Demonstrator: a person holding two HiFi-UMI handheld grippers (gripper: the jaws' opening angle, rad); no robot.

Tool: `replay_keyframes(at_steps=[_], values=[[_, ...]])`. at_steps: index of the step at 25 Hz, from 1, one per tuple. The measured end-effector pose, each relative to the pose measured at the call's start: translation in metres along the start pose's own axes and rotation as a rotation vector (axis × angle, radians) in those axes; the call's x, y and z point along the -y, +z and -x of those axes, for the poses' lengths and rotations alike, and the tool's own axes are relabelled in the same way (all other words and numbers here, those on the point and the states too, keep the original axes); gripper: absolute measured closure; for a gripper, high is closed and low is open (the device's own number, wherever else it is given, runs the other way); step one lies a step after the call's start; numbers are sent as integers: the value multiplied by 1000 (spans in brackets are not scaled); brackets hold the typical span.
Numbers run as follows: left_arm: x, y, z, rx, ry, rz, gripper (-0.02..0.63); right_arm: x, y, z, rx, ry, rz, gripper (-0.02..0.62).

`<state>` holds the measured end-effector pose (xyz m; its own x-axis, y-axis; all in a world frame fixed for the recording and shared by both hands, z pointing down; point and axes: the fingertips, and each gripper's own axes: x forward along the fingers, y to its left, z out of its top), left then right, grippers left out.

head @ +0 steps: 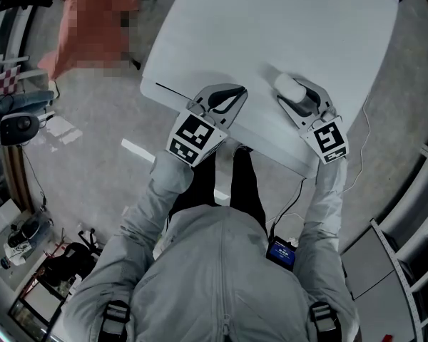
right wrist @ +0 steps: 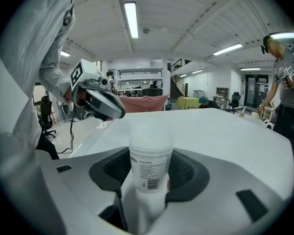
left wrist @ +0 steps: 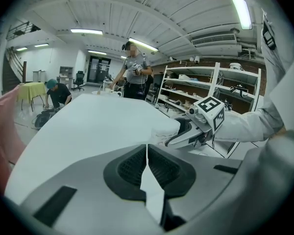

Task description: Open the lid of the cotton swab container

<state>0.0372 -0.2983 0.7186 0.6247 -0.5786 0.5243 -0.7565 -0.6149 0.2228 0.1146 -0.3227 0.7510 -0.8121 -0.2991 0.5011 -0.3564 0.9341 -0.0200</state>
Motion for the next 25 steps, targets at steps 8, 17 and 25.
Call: replay_keyframes(at_steps=[8,17,25], values=[[9,23,42,18,-32,-45,578,-28,49,24,47,-54,-55,362],[35,85,98,106,-70,-125,578,-54,134,87,172,-218,-99,363],[36,125,142,187,-81,-157,578,-74,191,111,162,-328,-62,364]])
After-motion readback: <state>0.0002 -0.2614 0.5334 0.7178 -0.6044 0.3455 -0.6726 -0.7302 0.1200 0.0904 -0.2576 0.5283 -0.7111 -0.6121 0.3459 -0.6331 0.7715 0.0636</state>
